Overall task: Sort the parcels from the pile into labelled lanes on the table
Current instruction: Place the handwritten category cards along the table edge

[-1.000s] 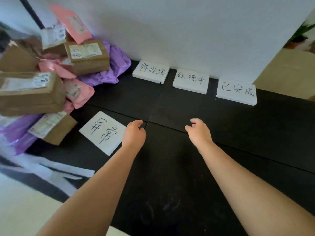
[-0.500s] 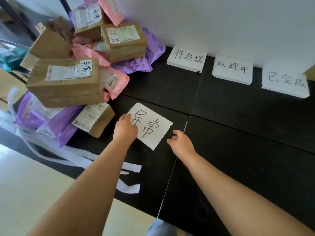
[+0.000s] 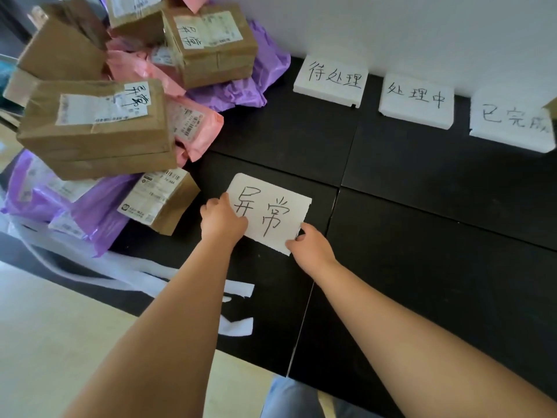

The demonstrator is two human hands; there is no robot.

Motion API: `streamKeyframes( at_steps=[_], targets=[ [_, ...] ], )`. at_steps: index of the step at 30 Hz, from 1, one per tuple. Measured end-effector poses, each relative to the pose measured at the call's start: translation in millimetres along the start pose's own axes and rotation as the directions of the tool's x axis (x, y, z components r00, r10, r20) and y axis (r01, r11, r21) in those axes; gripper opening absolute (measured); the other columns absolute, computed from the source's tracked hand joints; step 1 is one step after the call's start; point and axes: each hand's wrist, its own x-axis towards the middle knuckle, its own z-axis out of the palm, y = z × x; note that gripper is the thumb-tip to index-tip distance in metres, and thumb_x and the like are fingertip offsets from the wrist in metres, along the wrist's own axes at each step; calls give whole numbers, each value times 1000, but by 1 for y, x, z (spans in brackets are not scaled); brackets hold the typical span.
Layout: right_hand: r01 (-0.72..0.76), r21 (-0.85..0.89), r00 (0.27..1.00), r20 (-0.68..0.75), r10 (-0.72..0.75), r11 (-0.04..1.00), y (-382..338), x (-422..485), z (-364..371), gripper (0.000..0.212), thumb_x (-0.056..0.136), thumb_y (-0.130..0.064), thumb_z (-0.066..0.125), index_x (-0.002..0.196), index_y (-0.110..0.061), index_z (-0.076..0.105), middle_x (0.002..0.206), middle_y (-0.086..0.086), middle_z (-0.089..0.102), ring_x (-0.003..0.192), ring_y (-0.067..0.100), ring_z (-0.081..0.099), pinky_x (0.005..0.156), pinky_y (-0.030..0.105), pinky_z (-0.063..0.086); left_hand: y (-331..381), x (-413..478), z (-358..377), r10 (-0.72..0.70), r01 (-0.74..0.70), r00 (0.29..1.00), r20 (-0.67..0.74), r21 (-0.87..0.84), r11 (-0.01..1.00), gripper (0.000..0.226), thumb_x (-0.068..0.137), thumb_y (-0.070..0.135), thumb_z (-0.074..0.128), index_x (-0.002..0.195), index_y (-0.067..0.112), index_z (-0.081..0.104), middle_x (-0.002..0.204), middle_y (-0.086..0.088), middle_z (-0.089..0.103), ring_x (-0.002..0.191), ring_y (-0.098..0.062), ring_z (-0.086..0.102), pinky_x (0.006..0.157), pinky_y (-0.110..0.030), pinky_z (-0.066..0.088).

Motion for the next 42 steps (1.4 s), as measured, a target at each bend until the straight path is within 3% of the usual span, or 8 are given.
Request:
streamKeyframes(
  at_steps=[6,9,11,19,23,29,33,42],
  targets=[
    [-28,46,998,-53,31,999,17,-12,-26,46,95,-19,57,140,-20,50,127,0,63,102,15,60,67,25,46,5,-23,4,-118,123,992,40,-157,980,64,92,36,61,148,15,39,140,-11,46,128,-29,43,94,-39,46],
    [-48,72,992,-111,56,996,31,-21,-52,42,96,-19,57,138,-20,52,129,-1,62,96,12,56,63,23,44,24,-40,3,-124,134,991,53,-297,945,45,94,32,61,136,15,55,119,-3,60,90,-17,59,67,-27,46],
    [-54,100,984,-164,70,994,43,-29,-73,42,96,-19,57,138,-20,51,128,-1,62,93,12,55,62,23,44,43,-54,5,-79,91,996,49,-337,937,32,94,25,60,125,16,62,101,2,61,72,-10,54,56,-23,41],
    [-69,280,922,-350,168,958,117,-67,-177,50,95,-17,58,143,-18,43,130,3,62,102,18,60,82,35,53,156,-128,46,117,-106,993,11,-351,930,34,89,21,63,123,19,60,98,8,58,70,-4,50,52,-20,34],
    [-74,295,899,-393,191,953,172,-90,-241,45,96,-21,60,139,-19,46,128,1,62,88,11,54,68,28,48,214,-175,85,173,-146,984,38,-382,912,36,88,20,63,124,21,61,101,8,61,72,-4,54,52,-21,38],
    [-89,295,860,-459,223,951,252,-115,-331,46,97,-26,60,139,-16,48,130,3,61,85,10,55,60,25,41,294,-243,153,302,-248,949,90,-380,891,42,91,19,60,133,25,59,98,8,63,82,-9,59,57,-21,42],
    [-146,308,835,-471,285,940,289,-120,-373,48,96,-27,61,141,-16,48,130,4,61,100,16,59,69,28,47,330,-271,186,353,-291,924,143,-334,897,39,92,17,59,130,24,60,85,11,61,78,-8,58,62,-23,45],
    [-171,383,766,-528,367,908,320,-106,-446,33,96,-22,58,128,-15,56,116,3,66,86,15,60,62,28,46,412,-264,219,390,-331,904,176,-289,898,22,90,21,63,112,19,59,90,11,59,74,-4,54,59,-23,45]
  ],
)
